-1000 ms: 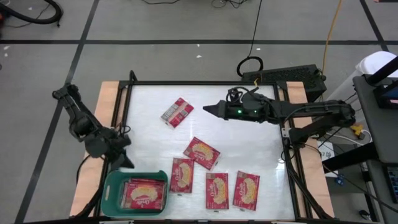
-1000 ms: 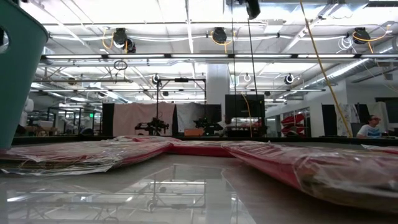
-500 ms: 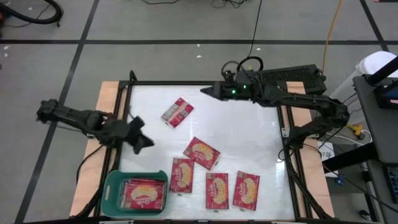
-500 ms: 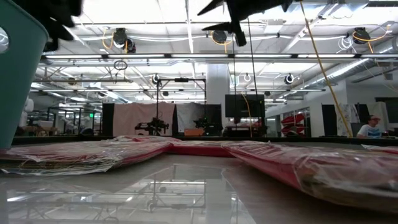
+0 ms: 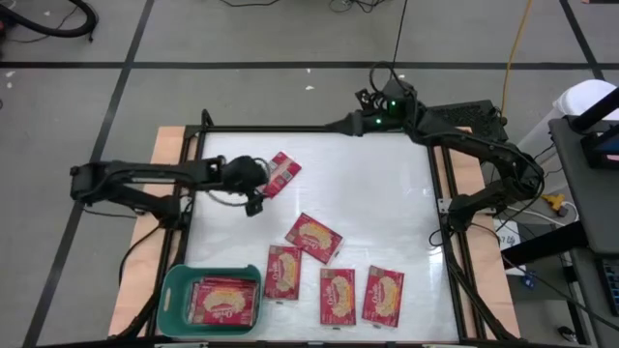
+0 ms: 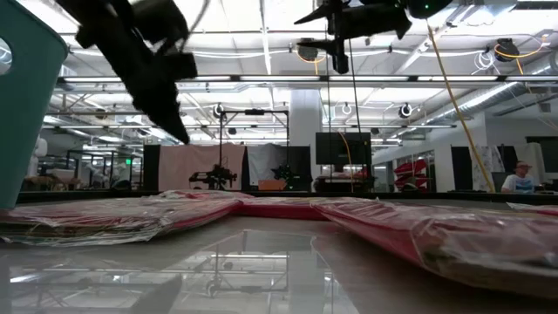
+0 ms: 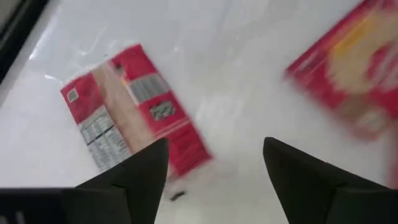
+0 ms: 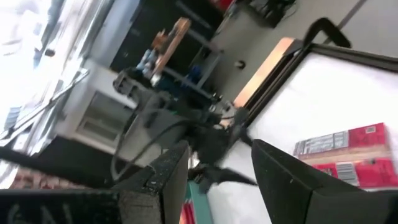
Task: Sort popcorn bags into baskets
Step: Put the red popcorn bag into the green bin
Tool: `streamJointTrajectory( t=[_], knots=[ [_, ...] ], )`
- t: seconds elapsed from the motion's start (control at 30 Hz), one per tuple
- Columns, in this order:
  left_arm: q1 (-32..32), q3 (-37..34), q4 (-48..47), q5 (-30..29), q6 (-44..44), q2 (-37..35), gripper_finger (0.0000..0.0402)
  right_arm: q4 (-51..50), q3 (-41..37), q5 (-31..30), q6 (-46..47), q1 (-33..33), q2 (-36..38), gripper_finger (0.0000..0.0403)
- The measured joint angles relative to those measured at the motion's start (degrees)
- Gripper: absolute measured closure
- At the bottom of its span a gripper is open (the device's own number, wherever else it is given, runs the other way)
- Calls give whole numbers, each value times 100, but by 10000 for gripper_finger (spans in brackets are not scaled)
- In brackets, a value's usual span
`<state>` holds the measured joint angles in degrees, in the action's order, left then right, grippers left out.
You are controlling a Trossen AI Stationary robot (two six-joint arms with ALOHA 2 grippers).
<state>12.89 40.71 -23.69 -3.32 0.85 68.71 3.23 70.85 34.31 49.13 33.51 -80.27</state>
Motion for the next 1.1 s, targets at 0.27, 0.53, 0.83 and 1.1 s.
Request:
streamJointTrajectory(
  t=[0.27, 0.53, 0.83, 1.1],
  knots=[
    [156, 0, 85, -694, 1474, 1326, 133, -5, 0, 968, -307, 208, 0, 234],
    [207, 19, 624, -873, 1867, 2060, 141, -14, 0, 1691, -357, 333, 0, 234],
    [181, 22, 1001, -992, 1861, 2364, 293, -21, 0, 1851, -324, 366, 0, 234],
    [177, -9, 1098, -946, 1393, 1844, 389, -11, 0, 1627, 32, 319, 0, 234]
  ],
)
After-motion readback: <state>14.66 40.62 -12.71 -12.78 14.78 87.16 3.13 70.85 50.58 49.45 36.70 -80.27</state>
